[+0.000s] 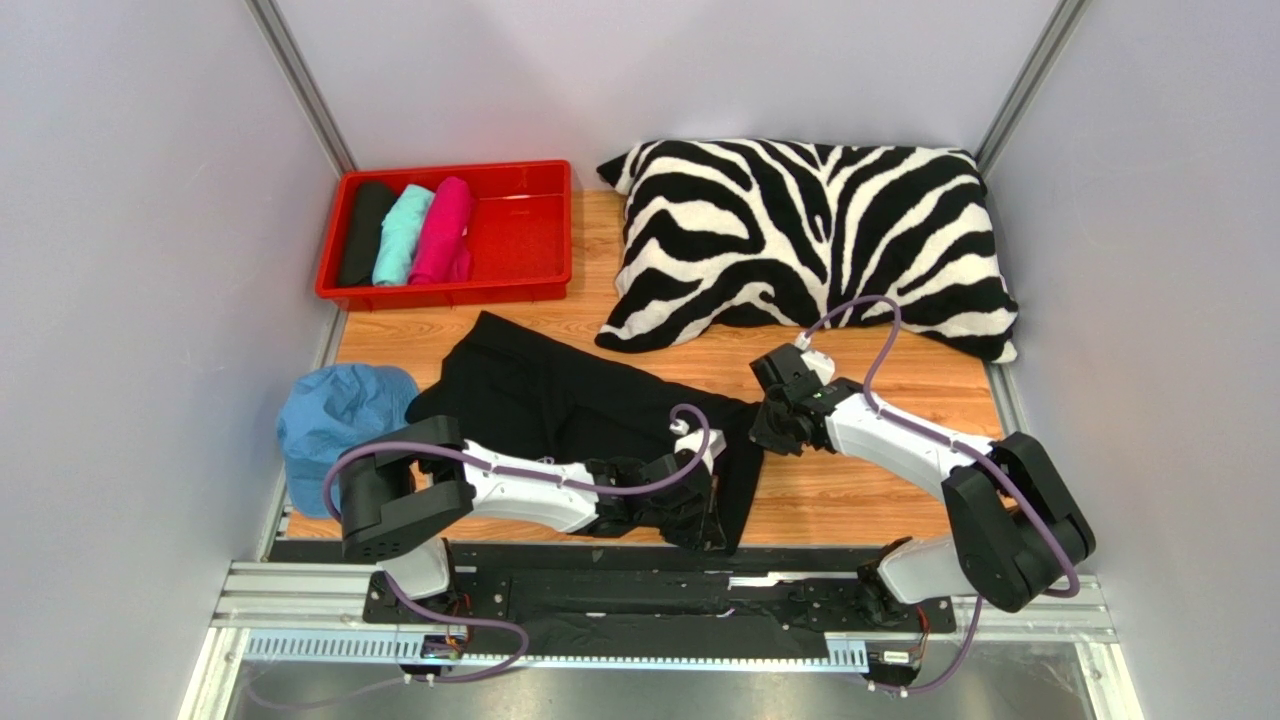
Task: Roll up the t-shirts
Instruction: Roll the T-shirt to the center of the board.
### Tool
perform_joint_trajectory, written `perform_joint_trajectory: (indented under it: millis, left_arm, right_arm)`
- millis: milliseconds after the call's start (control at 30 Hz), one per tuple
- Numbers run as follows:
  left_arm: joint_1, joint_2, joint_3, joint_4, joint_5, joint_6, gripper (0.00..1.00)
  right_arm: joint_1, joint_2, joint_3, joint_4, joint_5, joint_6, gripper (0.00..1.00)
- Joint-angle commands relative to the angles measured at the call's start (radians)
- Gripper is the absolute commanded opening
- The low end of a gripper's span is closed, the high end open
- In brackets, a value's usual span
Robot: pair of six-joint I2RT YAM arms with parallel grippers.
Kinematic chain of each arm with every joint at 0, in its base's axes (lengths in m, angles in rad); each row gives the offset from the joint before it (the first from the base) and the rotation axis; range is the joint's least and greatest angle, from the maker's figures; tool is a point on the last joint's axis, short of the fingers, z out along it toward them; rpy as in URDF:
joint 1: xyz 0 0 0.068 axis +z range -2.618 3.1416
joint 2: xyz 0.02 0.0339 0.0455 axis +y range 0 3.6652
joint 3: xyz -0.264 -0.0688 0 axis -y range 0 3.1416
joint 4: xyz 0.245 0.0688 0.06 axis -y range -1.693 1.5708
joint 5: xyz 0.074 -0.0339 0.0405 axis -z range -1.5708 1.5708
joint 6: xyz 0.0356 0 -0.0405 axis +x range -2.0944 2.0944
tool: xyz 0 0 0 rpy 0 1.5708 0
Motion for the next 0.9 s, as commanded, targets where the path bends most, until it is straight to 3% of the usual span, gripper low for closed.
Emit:
perform_joint_trajectory:
  millis: [0,167,200,500,633,867]
  left_arm:
    - [0.003,-0.020,-0.065,0.083,0.021,-0.051,0.00]
    - [0.003,-0.022,-0.089,0.106,0.031,-0.056,0.00]
    - [0.003,-0.040,-0.088,0.100,0.031,-0.047,0.04]
    - [-0.019,-0.204,-0.005,-0.171,-0.061,0.061,0.19]
    - [-0.033,-0.230,0.073,-0.279,-0.114,0.119,0.20]
    - [-0.034,-0.125,0.185,-0.287,-0.101,0.156,0.18]
  right_arm:
    - [0.005,0.027,0.025,-0.034,0.047,0.009,0.07]
    - [0.012,0.055,0.040,-0.048,0.056,0.011,0.07]
    - [0.015,0.056,0.042,-0.053,0.058,0.012,0.07]
    - [0.019,0.070,0.048,-0.056,0.062,0.014,0.06]
    - [0.019,0.073,0.050,-0.056,0.062,0.015,0.05]
    - [0.021,0.072,0.045,-0.060,0.067,0.014,0.04]
